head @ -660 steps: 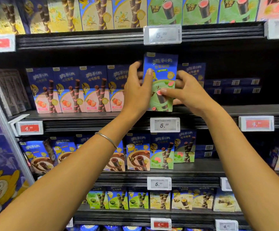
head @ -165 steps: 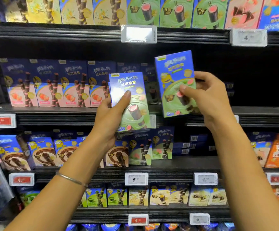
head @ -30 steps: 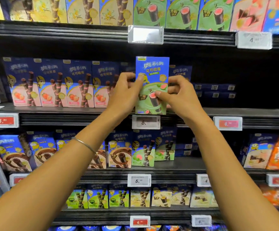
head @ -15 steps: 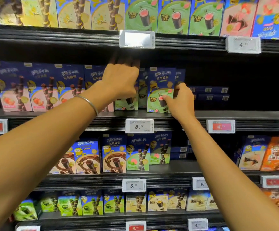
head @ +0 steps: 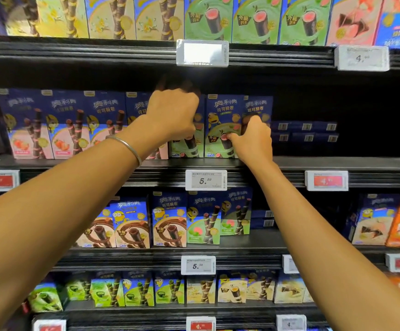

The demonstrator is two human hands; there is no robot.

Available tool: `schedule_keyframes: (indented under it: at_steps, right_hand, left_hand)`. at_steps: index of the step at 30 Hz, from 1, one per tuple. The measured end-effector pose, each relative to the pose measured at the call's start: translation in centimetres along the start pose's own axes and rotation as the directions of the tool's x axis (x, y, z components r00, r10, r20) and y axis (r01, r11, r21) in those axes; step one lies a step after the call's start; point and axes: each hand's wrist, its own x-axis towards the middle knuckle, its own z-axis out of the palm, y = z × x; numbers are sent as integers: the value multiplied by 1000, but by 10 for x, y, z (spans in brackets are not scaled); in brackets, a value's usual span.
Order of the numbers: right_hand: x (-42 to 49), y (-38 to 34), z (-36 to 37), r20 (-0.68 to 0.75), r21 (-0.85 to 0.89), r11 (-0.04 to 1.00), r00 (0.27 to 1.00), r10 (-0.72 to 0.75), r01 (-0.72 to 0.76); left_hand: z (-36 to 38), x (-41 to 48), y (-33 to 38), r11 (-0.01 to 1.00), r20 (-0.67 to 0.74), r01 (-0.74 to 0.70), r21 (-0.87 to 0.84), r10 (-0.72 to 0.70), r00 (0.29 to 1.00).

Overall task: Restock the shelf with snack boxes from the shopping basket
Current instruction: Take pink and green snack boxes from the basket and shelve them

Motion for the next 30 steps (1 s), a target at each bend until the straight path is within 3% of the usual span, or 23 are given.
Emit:
schedule_keyframes:
  at_steps: [7,12,17,21,26,28,30]
  right_hand:
    - [4,1,1,35,59,998,999,23,-26]
    - [2,5,-8,44,242,967,997,67,-76]
    - [-13,8,-27,109,415,903,991,72,-111]
    - [-43,10,-48,101,458,887,995,9,-55]
    - [-103,38,-72,46,528,848,996,-79,43]
    - [-133,63,-78,57,548,836,997,-53,13]
    - [-167,96,-82,144,551,830,990,3,-83]
  left_hand:
    - [1,-1,1,999,64,16,-34,-14,998]
    - [2,-8,5,993,3,64,-99,-64,998]
    - [5,-38,21,923,-66,116,-366,-151,986]
    - [15,-85,38,752,-84,149,-642,-262,961]
    - [35,-165,77,468,-236,6,-884,-458,857]
    - [47,-206,103,324,-195,-21,-946,-516,834]
    - [61,-250,136,133,-40,39,-990,-539,841]
